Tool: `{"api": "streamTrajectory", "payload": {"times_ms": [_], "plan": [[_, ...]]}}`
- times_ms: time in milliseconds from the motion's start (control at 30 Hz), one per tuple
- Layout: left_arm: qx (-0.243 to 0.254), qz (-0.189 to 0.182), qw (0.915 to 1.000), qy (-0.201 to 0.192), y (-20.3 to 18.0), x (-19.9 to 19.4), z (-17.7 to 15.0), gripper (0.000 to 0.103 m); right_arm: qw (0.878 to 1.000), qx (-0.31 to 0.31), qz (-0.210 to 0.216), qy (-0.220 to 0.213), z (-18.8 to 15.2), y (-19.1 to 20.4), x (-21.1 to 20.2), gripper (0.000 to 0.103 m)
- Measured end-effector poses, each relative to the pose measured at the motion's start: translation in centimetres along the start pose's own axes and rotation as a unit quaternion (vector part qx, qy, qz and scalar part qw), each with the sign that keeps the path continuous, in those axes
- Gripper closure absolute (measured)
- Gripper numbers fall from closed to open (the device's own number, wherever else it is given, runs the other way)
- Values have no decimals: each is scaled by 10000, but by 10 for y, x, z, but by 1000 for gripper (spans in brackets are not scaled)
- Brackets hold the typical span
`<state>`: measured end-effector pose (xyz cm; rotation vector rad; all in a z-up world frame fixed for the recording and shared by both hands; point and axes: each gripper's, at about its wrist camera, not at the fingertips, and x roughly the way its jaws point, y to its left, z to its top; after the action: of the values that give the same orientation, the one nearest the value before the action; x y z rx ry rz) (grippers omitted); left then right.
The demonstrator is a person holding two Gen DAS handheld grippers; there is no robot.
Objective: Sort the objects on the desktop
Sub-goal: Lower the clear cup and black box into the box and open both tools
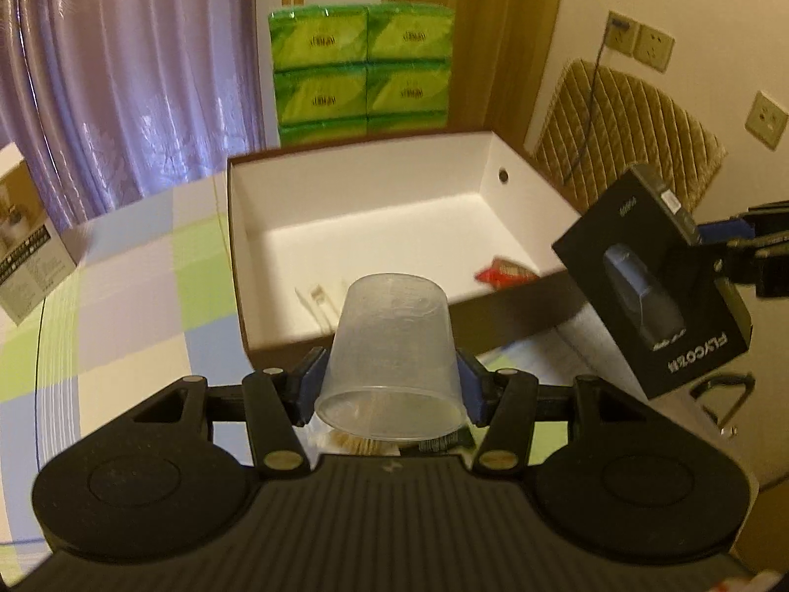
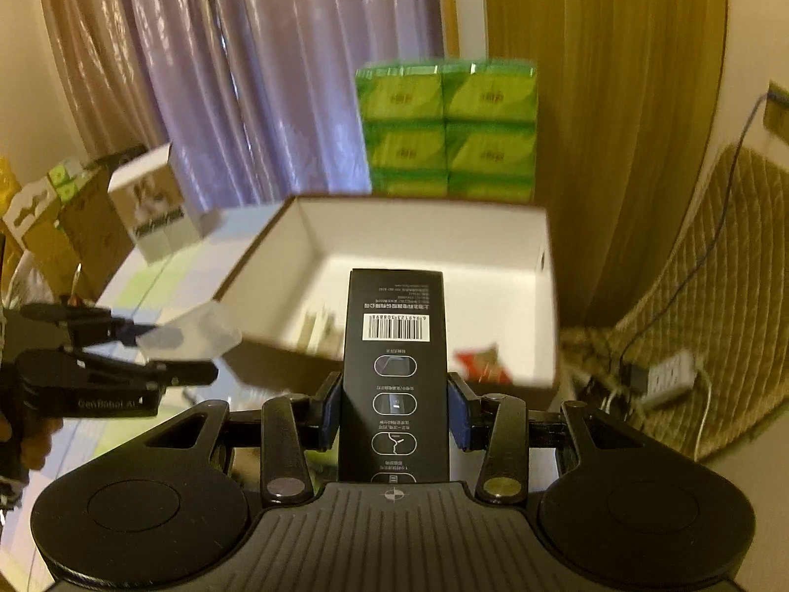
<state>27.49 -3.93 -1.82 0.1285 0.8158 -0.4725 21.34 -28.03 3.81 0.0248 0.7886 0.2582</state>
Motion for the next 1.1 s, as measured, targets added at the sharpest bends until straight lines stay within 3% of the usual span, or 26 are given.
{"api": "streamTrajectory", "payload": {"times_ms": [200, 433, 767, 1100], "plan": [[27, 38, 9999, -106, 1, 19, 35, 53, 9998, -48, -33, -170, 43, -18, 17, 63], [-144, 111, 9998, -53, 10, 60, 73, 53, 9995, -86, -311, -27, 79, -46, 65, 63], [-362, 485, 9974, 394, 36, 138, 102, 53, 9966, 16, -653, 504, 98, -78, 151, 63], [-416, 764, 9939, 684, 54, 189, 115, 53, 9944, -101, -778, 705, 107, -86, 194, 63]]}}
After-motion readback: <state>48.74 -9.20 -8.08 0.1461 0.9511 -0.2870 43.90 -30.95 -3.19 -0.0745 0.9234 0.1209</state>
